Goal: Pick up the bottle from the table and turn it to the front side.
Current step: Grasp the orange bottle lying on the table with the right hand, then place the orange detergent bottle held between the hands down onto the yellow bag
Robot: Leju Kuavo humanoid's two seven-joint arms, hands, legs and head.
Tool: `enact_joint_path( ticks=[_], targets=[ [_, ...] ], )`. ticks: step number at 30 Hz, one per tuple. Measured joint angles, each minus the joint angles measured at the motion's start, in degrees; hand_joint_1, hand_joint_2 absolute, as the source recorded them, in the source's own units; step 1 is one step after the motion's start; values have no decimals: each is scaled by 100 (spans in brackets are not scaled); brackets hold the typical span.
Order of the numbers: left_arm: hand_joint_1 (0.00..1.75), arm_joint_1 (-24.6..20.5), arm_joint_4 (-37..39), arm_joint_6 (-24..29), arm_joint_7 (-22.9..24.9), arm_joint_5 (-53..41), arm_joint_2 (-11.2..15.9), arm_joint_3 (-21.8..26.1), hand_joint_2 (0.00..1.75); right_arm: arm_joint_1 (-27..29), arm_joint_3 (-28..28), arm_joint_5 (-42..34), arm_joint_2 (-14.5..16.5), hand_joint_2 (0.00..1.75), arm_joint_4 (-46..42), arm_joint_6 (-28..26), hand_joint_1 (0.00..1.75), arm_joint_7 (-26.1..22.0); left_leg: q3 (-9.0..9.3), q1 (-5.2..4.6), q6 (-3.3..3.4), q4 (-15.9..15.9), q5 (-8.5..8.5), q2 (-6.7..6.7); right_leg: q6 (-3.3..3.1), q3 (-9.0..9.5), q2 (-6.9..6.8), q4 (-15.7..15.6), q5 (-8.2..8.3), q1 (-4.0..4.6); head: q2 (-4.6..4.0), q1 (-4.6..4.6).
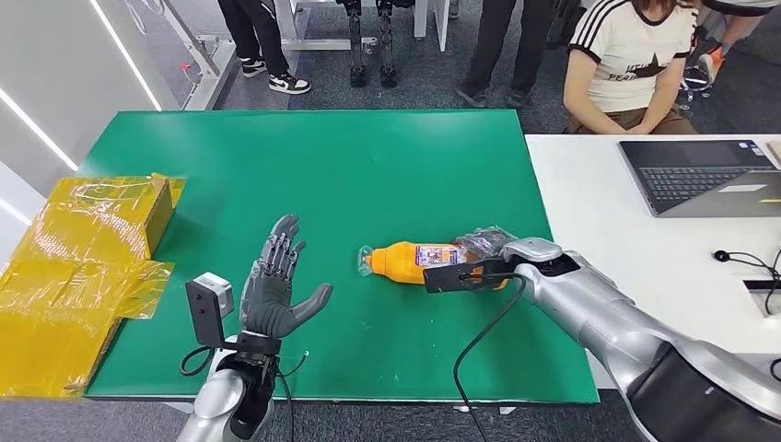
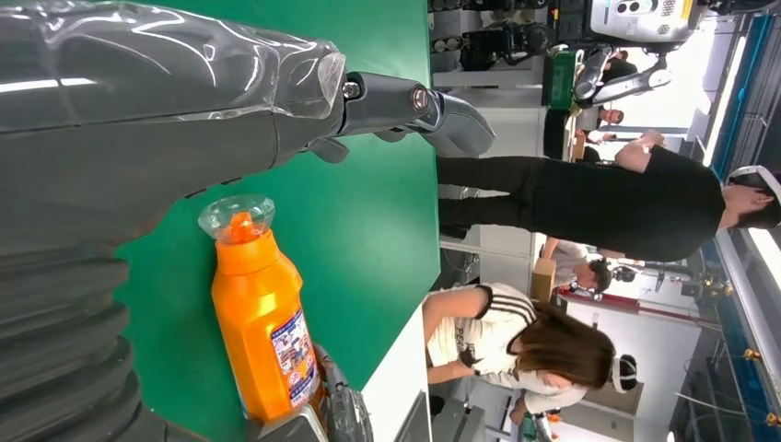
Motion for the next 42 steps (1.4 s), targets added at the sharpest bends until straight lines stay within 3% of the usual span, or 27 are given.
enact_joint_path(
  ticks=[2,5,8,11,14,18,24,32,36,42],
  targets=[
    [0,18,-2,44,-45,-53,-1,8,175,94,-99,-247,-5,175,-18,-234,175,-184,1,1,0,0,0,-1,0,2,-1,0,0,1,0,1],
    [0,70,-15,196,-164,-176,5,33,175,536,-642,-1134,-35,175,-223,-685,175,-861,-2,1,1,-1,-2,-1,-1,1,-1,0,-1,1,0,1],
    [0,138,-63,332,-247,-209,21,61,175,1353,-1578,-2065,-76,175,-878,-865,175,-1545,-12,1,2,-2,-4,-18,-2,-4,-18,0,-9,1,0,0],
    [0,226,-130,462,-308,-211,52,125,175,2328,-2631,-2418,-96,175,-1834,-1183,175,-1907,-36,1,2,-4,-3,-59,0,-16,-59,1,-24,2,0,-1],
    [0,323,-218,543,-357,-265,99,210,175,3181,-3574,-2490,-75,175,-2793,-1531,175,-2105,-55,0,0,-6,-5,-80,-4,-25,-80,1,-36,1,0,1],
    [0,389,-311,490,-370,-407,126,303,175,3980,-4574,-2472,32,175,-3855,-1594,175,-2165,-69,-1,-1,-7,-11,-78,-2,-41,-78,0,-37,0,0,1],
    [0,390,-398,346,-302,-493,123,345,175,4581,-5360,-2211,220,175,-4745,-1487,175,-2058,-71,-2,-2,-6,-15,-72,-2,-48,-70,0,-37,-1,0,-1],
    [0,225,-370,58,-261,-565,119,280,175,4642,-5563,-2114,486,175,-4905,-1385,175,-2145,-71,-1,-3,-7,-13,-61,-4,-52,-58,2,-36,0,0,1],
    [0,-439,-118,-525,12,-438,82,31,175,3898,-5321,-2209,800,175,-4089,-1270,175,-2320,-71,-1,-6,-6,2,-51,-7,-54,-49,6,-21,-1,0,-1],
    [0,-1594,491,-1270,536,45,-139,-342,175,2668,-4711,-2167,1549,175,-2754,-1333,175,-2296,-67,0,-11,-4,16,-39,-11,-59,-38,12,-5,0,0,-1]
  ],
)
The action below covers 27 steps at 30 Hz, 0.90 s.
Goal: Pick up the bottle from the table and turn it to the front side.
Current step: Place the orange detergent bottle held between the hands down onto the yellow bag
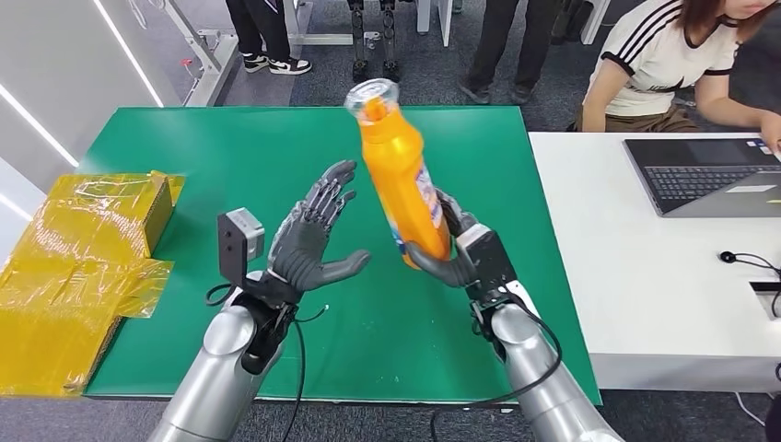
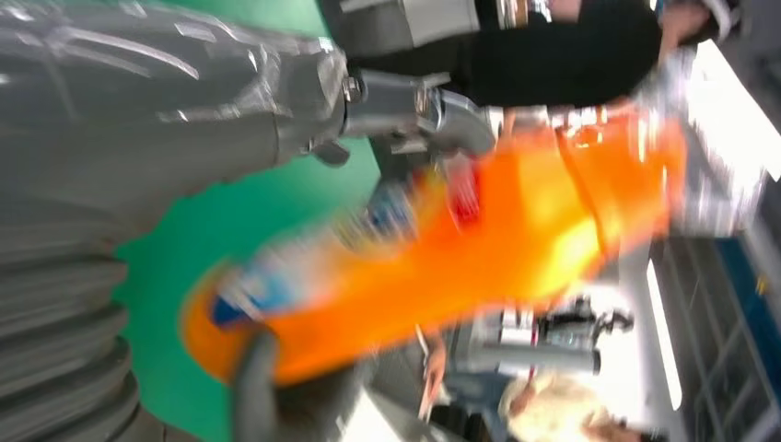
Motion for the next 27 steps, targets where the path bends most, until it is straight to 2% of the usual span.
enact_joint_path(
  ticks=[4,9,17,25,26,27],
  targets=[
    [0,-379,249,-52,71,114,-24,-64,175,-339,283,354,263,175,354,-232,175,137,-8,0,-1,-1,0,-2,0,-8,0,2,-2,1,0,1],
    [0,-772,509,-66,145,282,14,-63,175,-517,635,692,404,175,470,-370,175,291,-17,0,0,-1,-1,4,1,-18,7,1,-3,0,0,1],
    [0,-1216,1068,-24,198,582,189,-15,175,-515,1089,1011,417,175,496,-412,175,345,-20,0,0,-1,-1,6,0,-22,8,1,-3,0,0,1],
    [0,-1677,2084,73,189,414,315,186,175,-302,1206,1191,303,175,295,-647,175,742,-21,-1,0,-1,-1,5,0,-21,8,2,-2,0,0,2],
    [10,-1700,2164,56,189,408,320,203,175,-277,1205,1203,285,175,280,-653,175,764,-21,-1,0,0,-1,5,0,-22,9,2,-3,0,0,1],
    [54,-1715,2232,22,192,405,324,215,175,-255,1205,1219,269,175,270,-654,175,784,-21,-1,0,0,-1,5,1,-22,8,1,-3,-1,0,1]
  ],
)
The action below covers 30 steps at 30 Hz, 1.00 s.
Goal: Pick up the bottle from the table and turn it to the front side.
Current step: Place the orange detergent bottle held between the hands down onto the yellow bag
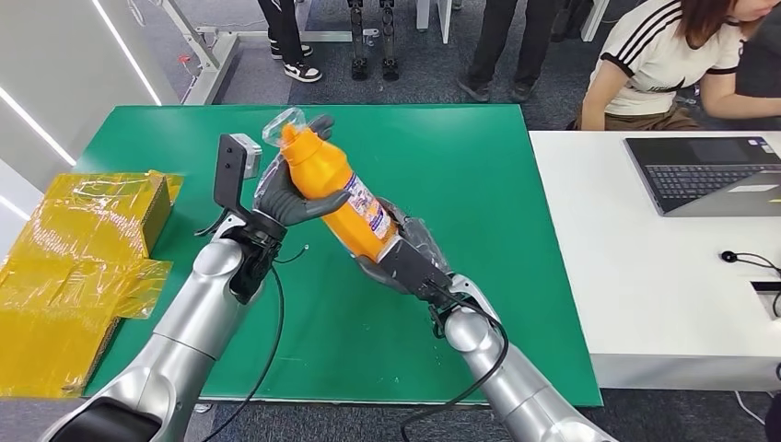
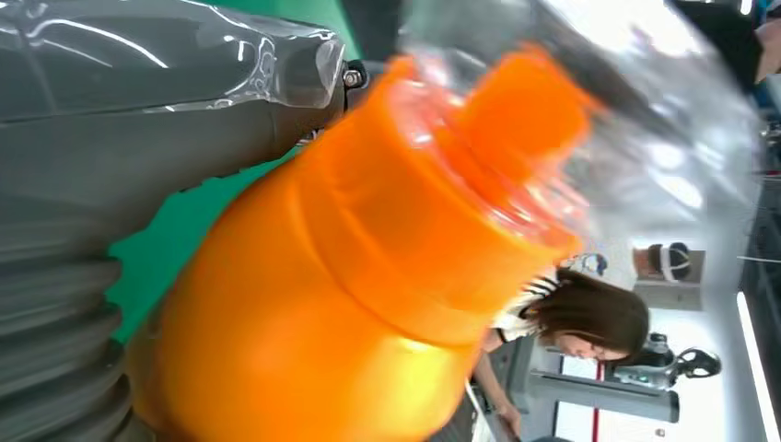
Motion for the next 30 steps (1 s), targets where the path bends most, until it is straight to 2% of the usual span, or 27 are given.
enact_joint_path(
  ticks=[2,3,7,16,24,25,26,28,29,30],
  targets=[
    [141,-13,95,-109,19,31,7,15,175,34,-1,32,-27,175,-9,7,175,25,-1,0,0,0,0,-1,0,0,-1,0,0,0,0,0],
    [175,-14,127,-172,29,64,9,22,175,47,-1,43,-36,175,-9,9,175,32,-1,0,0,0,0,-1,0,-1,-1,0,0,0,0,0],
    [175,-12,167,-439,91,376,-14,39,175,75,-10,63,-55,175,-7,5,175,34,-1,0,0,0,0,0,0,-1,1,0,0,0,0,0],
    [175,76,120,-1096,673,1649,-41,58,175,241,-49,171,-59,175,-43,-37,175,-9,0,0,0,0,0,1,0,-2,2,0,0,0,0,1],
    [175,150,120,-1234,778,1950,-57,63,175,377,-49,201,-65,175,-143,-36,173,-54,-1,0,0,0,0,2,0,-4,2,-1,0,0,0,0],
    [175,152,120,-1241,786,1970,-60,64,175,381,-49,202,-66,175,-147,-37,166,-54,-1,0,0,0,0,2,0,-4,3,-1,0,0,0,0],
    [175,155,120,-1253,807,2018,-60,64,175,386,-50,203,-66,175,-151,-39,145,-57,0,0,0,0,0,2,0,-4,3,-1,0,0,0,0],
    [175,170,121,-1306,890,2225,-61,66,175,405,-52,205,-71,175,-170,-55,59,-68,0,0,0,0,0,3,0,-4,3,-1,0,0,0,0],
    [175,181,121,-1341,937,2356,-61,66,175,423,-53,206,-76,175,-186,-66,22,-81,0,0,0,0,0,3,0,-4,3,-1,0,0,0,0],
    [175,192,121,-1372,973,2480,-60,66,175,449,-53,211,-84,175,-207,-81,0,-98,0,0,0,0,0,3,0,-4,3,-1,0,0,0,-1]
  ],
)
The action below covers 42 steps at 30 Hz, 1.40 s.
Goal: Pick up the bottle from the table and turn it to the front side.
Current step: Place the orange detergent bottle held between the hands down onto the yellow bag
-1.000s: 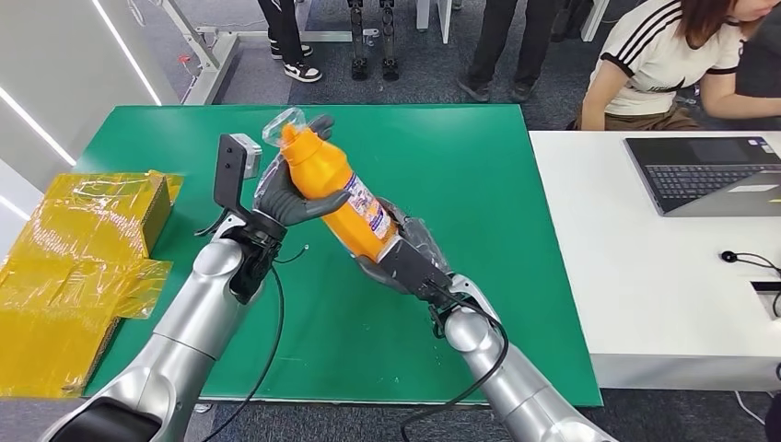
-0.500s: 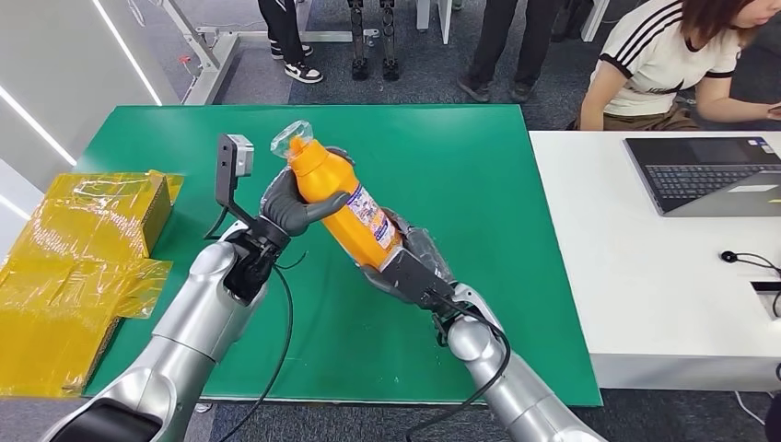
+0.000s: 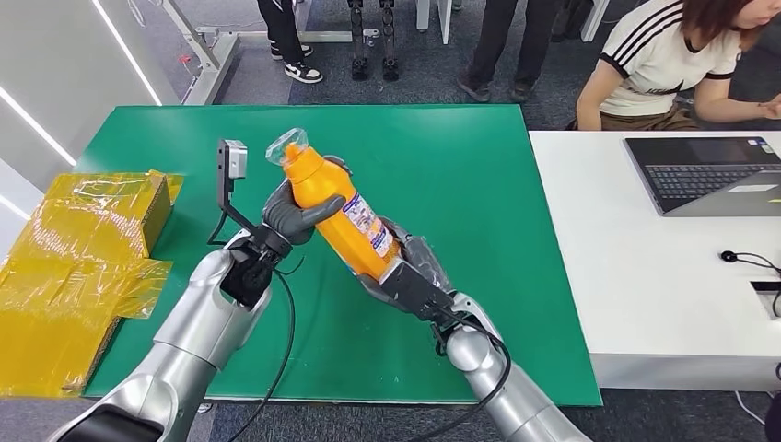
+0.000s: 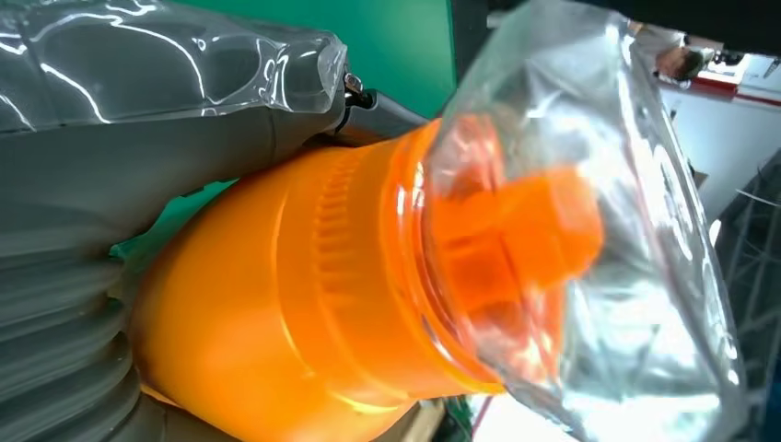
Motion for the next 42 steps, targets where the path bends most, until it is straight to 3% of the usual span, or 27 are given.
enact_joint_path(
  ticks=[5,8,10,13,16,19,22,27,32,38,42],
  targets=[
    [175,17,-1,-49,52,166,0,0,175,163,15,31,-55,175,-57,-39,0,-58,-2,0,0,0,0,-1,0,0,-1,0,0,0,0,1],
    [175,10,-14,230,-195,-233,4,-24,175,233,16,1,-105,175,-91,-40,0,-56,-2,0,0,0,0,-1,0,0,-1,-1,0,0,0,1],
    [175,-14,-56,920,-634,-1187,42,-103,175,311,7,-45,-172,175,-151,-51,0,-62,-2,0,0,0,0,-2,0,1,-3,-1,0,0,0,1],
    [175,-128,-183,2688,-1189,-3690,235,-315,175,521,-45,-131,-354,175,-395,-91,0,-109,-2,0,0,0,0,3,0,0,1,0,1,0,0,1],
    [175,-353,-290,4226,-1266,-6302,606,-549,175,735,-142,-278,-599,175,-810,-133,0,-151,-1,1,0,0,0,5,0,-1,2,1,1,0,0,1],
    [175,-574,-364,5027,-1255,-7916,1011,-726,175,847,-249,-436,-880,175,-1256,-157,0,-155,0,1,0,-1,0,5,-1,-1,3,2,1,0,0,1],
    [175,-668,-418,5152,-1255,-8212,1252,-793,175,905,-312,-485,-1060,175,-1550,-157,0,-152,1,1,0,-1,0,7,-1,-1,7,1,1,0,0,0],
    [175,-689,-457,5195,-1246,-8366,1416,-852,175,957,-320,-504,-1197,175,-1781,-175,0,-158,0,0,0,0,0,7,-1,0,6,1,1,0,0,1],
    [175,-884,-454,5429,-1194,-9109,1704,-980,175,1186,-421,-741,-1466,175,-2069,-495,0,-329,-1,0,0,1,0,5,0,-1,4,1,1,0,0,1],
    [175,-1458,-347,5575,-787,-10876,2350,-1343,175,1554,-656,-844,-1738,175,-2356,-643,0,-579,0,1,0,-1,-1,20,-1,-4,18,2,1,0,0,1],
    [175,-1757,-334,5098,-378,-11916,2766,-1666,175,1652,-760,-783,-1743,175,-2436,-645,0,-672,3,2,-1,-4,0,27,-2,-4,25,5,1,1,0,1]
  ],
)
